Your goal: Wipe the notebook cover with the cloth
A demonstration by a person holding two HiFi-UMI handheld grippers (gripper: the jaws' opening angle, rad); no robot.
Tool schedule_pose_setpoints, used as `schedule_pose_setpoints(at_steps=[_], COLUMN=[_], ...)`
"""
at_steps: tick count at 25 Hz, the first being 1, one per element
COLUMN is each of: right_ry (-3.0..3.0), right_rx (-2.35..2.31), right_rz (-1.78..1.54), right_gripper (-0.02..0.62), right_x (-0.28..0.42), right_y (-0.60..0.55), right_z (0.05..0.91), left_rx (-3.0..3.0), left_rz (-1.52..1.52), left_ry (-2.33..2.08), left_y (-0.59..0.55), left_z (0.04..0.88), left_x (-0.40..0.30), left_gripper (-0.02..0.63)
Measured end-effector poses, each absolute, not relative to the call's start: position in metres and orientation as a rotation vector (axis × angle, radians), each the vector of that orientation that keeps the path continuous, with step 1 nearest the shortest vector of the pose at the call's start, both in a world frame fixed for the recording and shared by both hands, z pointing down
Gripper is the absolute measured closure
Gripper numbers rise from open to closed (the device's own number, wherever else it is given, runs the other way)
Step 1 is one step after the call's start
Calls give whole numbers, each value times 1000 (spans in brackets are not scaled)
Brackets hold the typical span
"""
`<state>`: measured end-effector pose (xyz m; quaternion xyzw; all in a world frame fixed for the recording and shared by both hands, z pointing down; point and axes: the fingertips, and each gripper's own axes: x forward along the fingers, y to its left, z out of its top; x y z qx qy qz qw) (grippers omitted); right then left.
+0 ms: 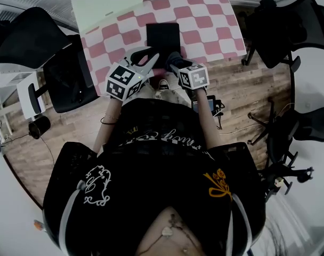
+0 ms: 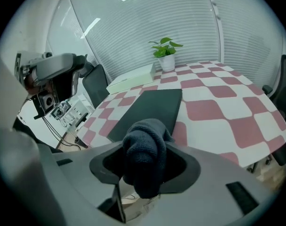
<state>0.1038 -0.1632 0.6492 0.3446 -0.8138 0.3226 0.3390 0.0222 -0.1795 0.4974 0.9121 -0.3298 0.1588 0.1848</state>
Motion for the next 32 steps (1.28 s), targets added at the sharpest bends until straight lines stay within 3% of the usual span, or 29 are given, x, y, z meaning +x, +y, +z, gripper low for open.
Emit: schedule_pose_setpoints(at_steps=[11, 19, 32], right_ry=[-2086, -2284, -2491], right_rx=[1026, 1073, 945], right_rz=[893, 826, 741], right_gripper=[428, 428, 428], right_x=[140, 152, 123], right_y=[-161, -167, -151], right_z=[649, 587, 532], left_rx=[2561, 2515, 2396], left_rz=[447, 454, 486], left_ry=[-956, -1057, -1212], left_y=[-167, -145, -96], left_z=[497, 499, 505], left_x=[43, 53, 36], left_gripper=[523, 523, 524])
